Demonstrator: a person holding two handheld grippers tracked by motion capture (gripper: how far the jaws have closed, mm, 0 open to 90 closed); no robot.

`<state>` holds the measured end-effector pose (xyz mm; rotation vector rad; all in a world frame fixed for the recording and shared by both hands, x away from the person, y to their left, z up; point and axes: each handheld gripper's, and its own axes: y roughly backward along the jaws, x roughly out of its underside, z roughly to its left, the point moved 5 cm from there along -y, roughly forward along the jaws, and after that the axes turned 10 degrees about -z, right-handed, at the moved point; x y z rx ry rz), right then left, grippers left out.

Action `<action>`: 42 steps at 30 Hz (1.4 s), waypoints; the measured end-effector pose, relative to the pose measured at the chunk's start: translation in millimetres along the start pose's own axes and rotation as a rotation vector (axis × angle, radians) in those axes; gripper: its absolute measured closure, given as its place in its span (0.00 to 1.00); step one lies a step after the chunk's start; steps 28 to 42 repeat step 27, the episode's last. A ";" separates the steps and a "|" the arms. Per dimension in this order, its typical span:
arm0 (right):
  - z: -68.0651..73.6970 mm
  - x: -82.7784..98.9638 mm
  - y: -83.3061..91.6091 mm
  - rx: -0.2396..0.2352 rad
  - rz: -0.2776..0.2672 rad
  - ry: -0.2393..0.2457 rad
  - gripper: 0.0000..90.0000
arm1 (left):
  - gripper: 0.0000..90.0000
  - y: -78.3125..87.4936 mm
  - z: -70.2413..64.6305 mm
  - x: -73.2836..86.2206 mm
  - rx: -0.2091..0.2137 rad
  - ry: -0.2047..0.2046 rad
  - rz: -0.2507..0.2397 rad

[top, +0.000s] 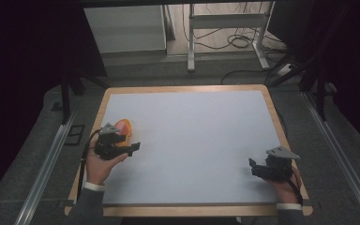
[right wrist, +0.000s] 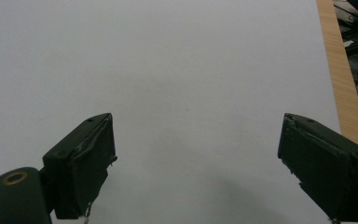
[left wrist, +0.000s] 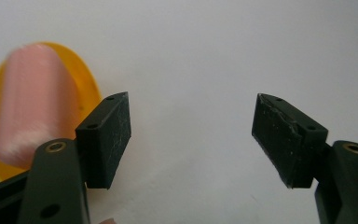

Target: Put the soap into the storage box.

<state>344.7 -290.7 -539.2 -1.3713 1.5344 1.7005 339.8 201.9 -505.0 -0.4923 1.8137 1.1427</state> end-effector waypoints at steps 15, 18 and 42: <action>5.4 -6.0 3.0 -0.024 -0.024 -0.006 0.12 | 0.32 -5.3 -9.6 50.0 0.016 0.008 0.040; 6.4 -7.8 4.2 -0.024 -0.030 0.004 0.12 | 0.32 -4.4 -9.2 49.3 0.017 0.015 0.027; 7.1 -10.2 6.2 -0.028 -0.040 0.006 0.12 | 0.31 -0.8 -11.7 47.7 0.026 0.025 0.011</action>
